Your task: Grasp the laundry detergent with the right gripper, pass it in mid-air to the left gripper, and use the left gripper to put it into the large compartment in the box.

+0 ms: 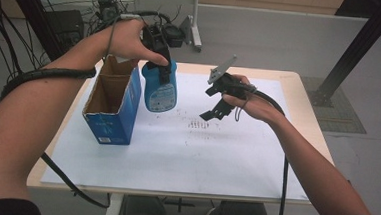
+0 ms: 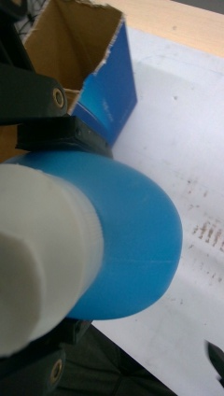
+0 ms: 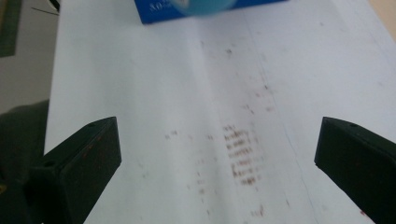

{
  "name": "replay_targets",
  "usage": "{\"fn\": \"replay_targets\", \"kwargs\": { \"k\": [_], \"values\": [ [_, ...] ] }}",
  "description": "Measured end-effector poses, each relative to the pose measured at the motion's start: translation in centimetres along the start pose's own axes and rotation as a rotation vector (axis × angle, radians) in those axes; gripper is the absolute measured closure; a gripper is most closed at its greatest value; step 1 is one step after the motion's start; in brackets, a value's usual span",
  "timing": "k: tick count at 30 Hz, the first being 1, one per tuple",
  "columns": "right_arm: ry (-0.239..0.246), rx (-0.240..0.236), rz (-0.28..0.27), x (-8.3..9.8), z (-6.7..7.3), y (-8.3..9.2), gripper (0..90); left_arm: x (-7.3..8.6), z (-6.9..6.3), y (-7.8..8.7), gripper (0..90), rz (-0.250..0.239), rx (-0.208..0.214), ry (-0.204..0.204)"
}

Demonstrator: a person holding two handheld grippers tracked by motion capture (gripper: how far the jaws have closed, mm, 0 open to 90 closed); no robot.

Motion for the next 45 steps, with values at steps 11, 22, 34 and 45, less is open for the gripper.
{"fn": "replay_targets", "kwargs": {
  "k": [11, 22, 34, 45],
  "values": [
    [-0.077, 0.066, 0.088, 4.9, -0.8, 3.8, 0.4, 1.6, 2.0, 4.1, 35.4, -0.018, -0.025, 0.227],
    [-0.104, 0.115, 0.129, 7.8, -1.2, 5.8, 0.4, 5.0, 5.1, 8.9, 35.5, -0.114, -0.063, 0.585],
    [-0.118, 0.146, 0.105, 8.3, -1.3, 7.0, 0.4, 8.8, 7.7, 11.4, 35.5, -0.185, -0.057, 0.928],
    [-0.105, 0.156, 0.091, 7.7, -1.3, 6.9, 0.4, 10.9, 8.8, 9.9, 35.6, -0.154, -0.045, 1.079]
  ]
}}
Point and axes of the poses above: each handheld gripper's, and its own axes: y roughly backward along the jaws, x roughly out of its underside, z roughly to its left, the point moved 2 cm from there along -y, roughly forward along the jaws, and after that the axes turned 7 degrees about x, right-handed, at the moved point
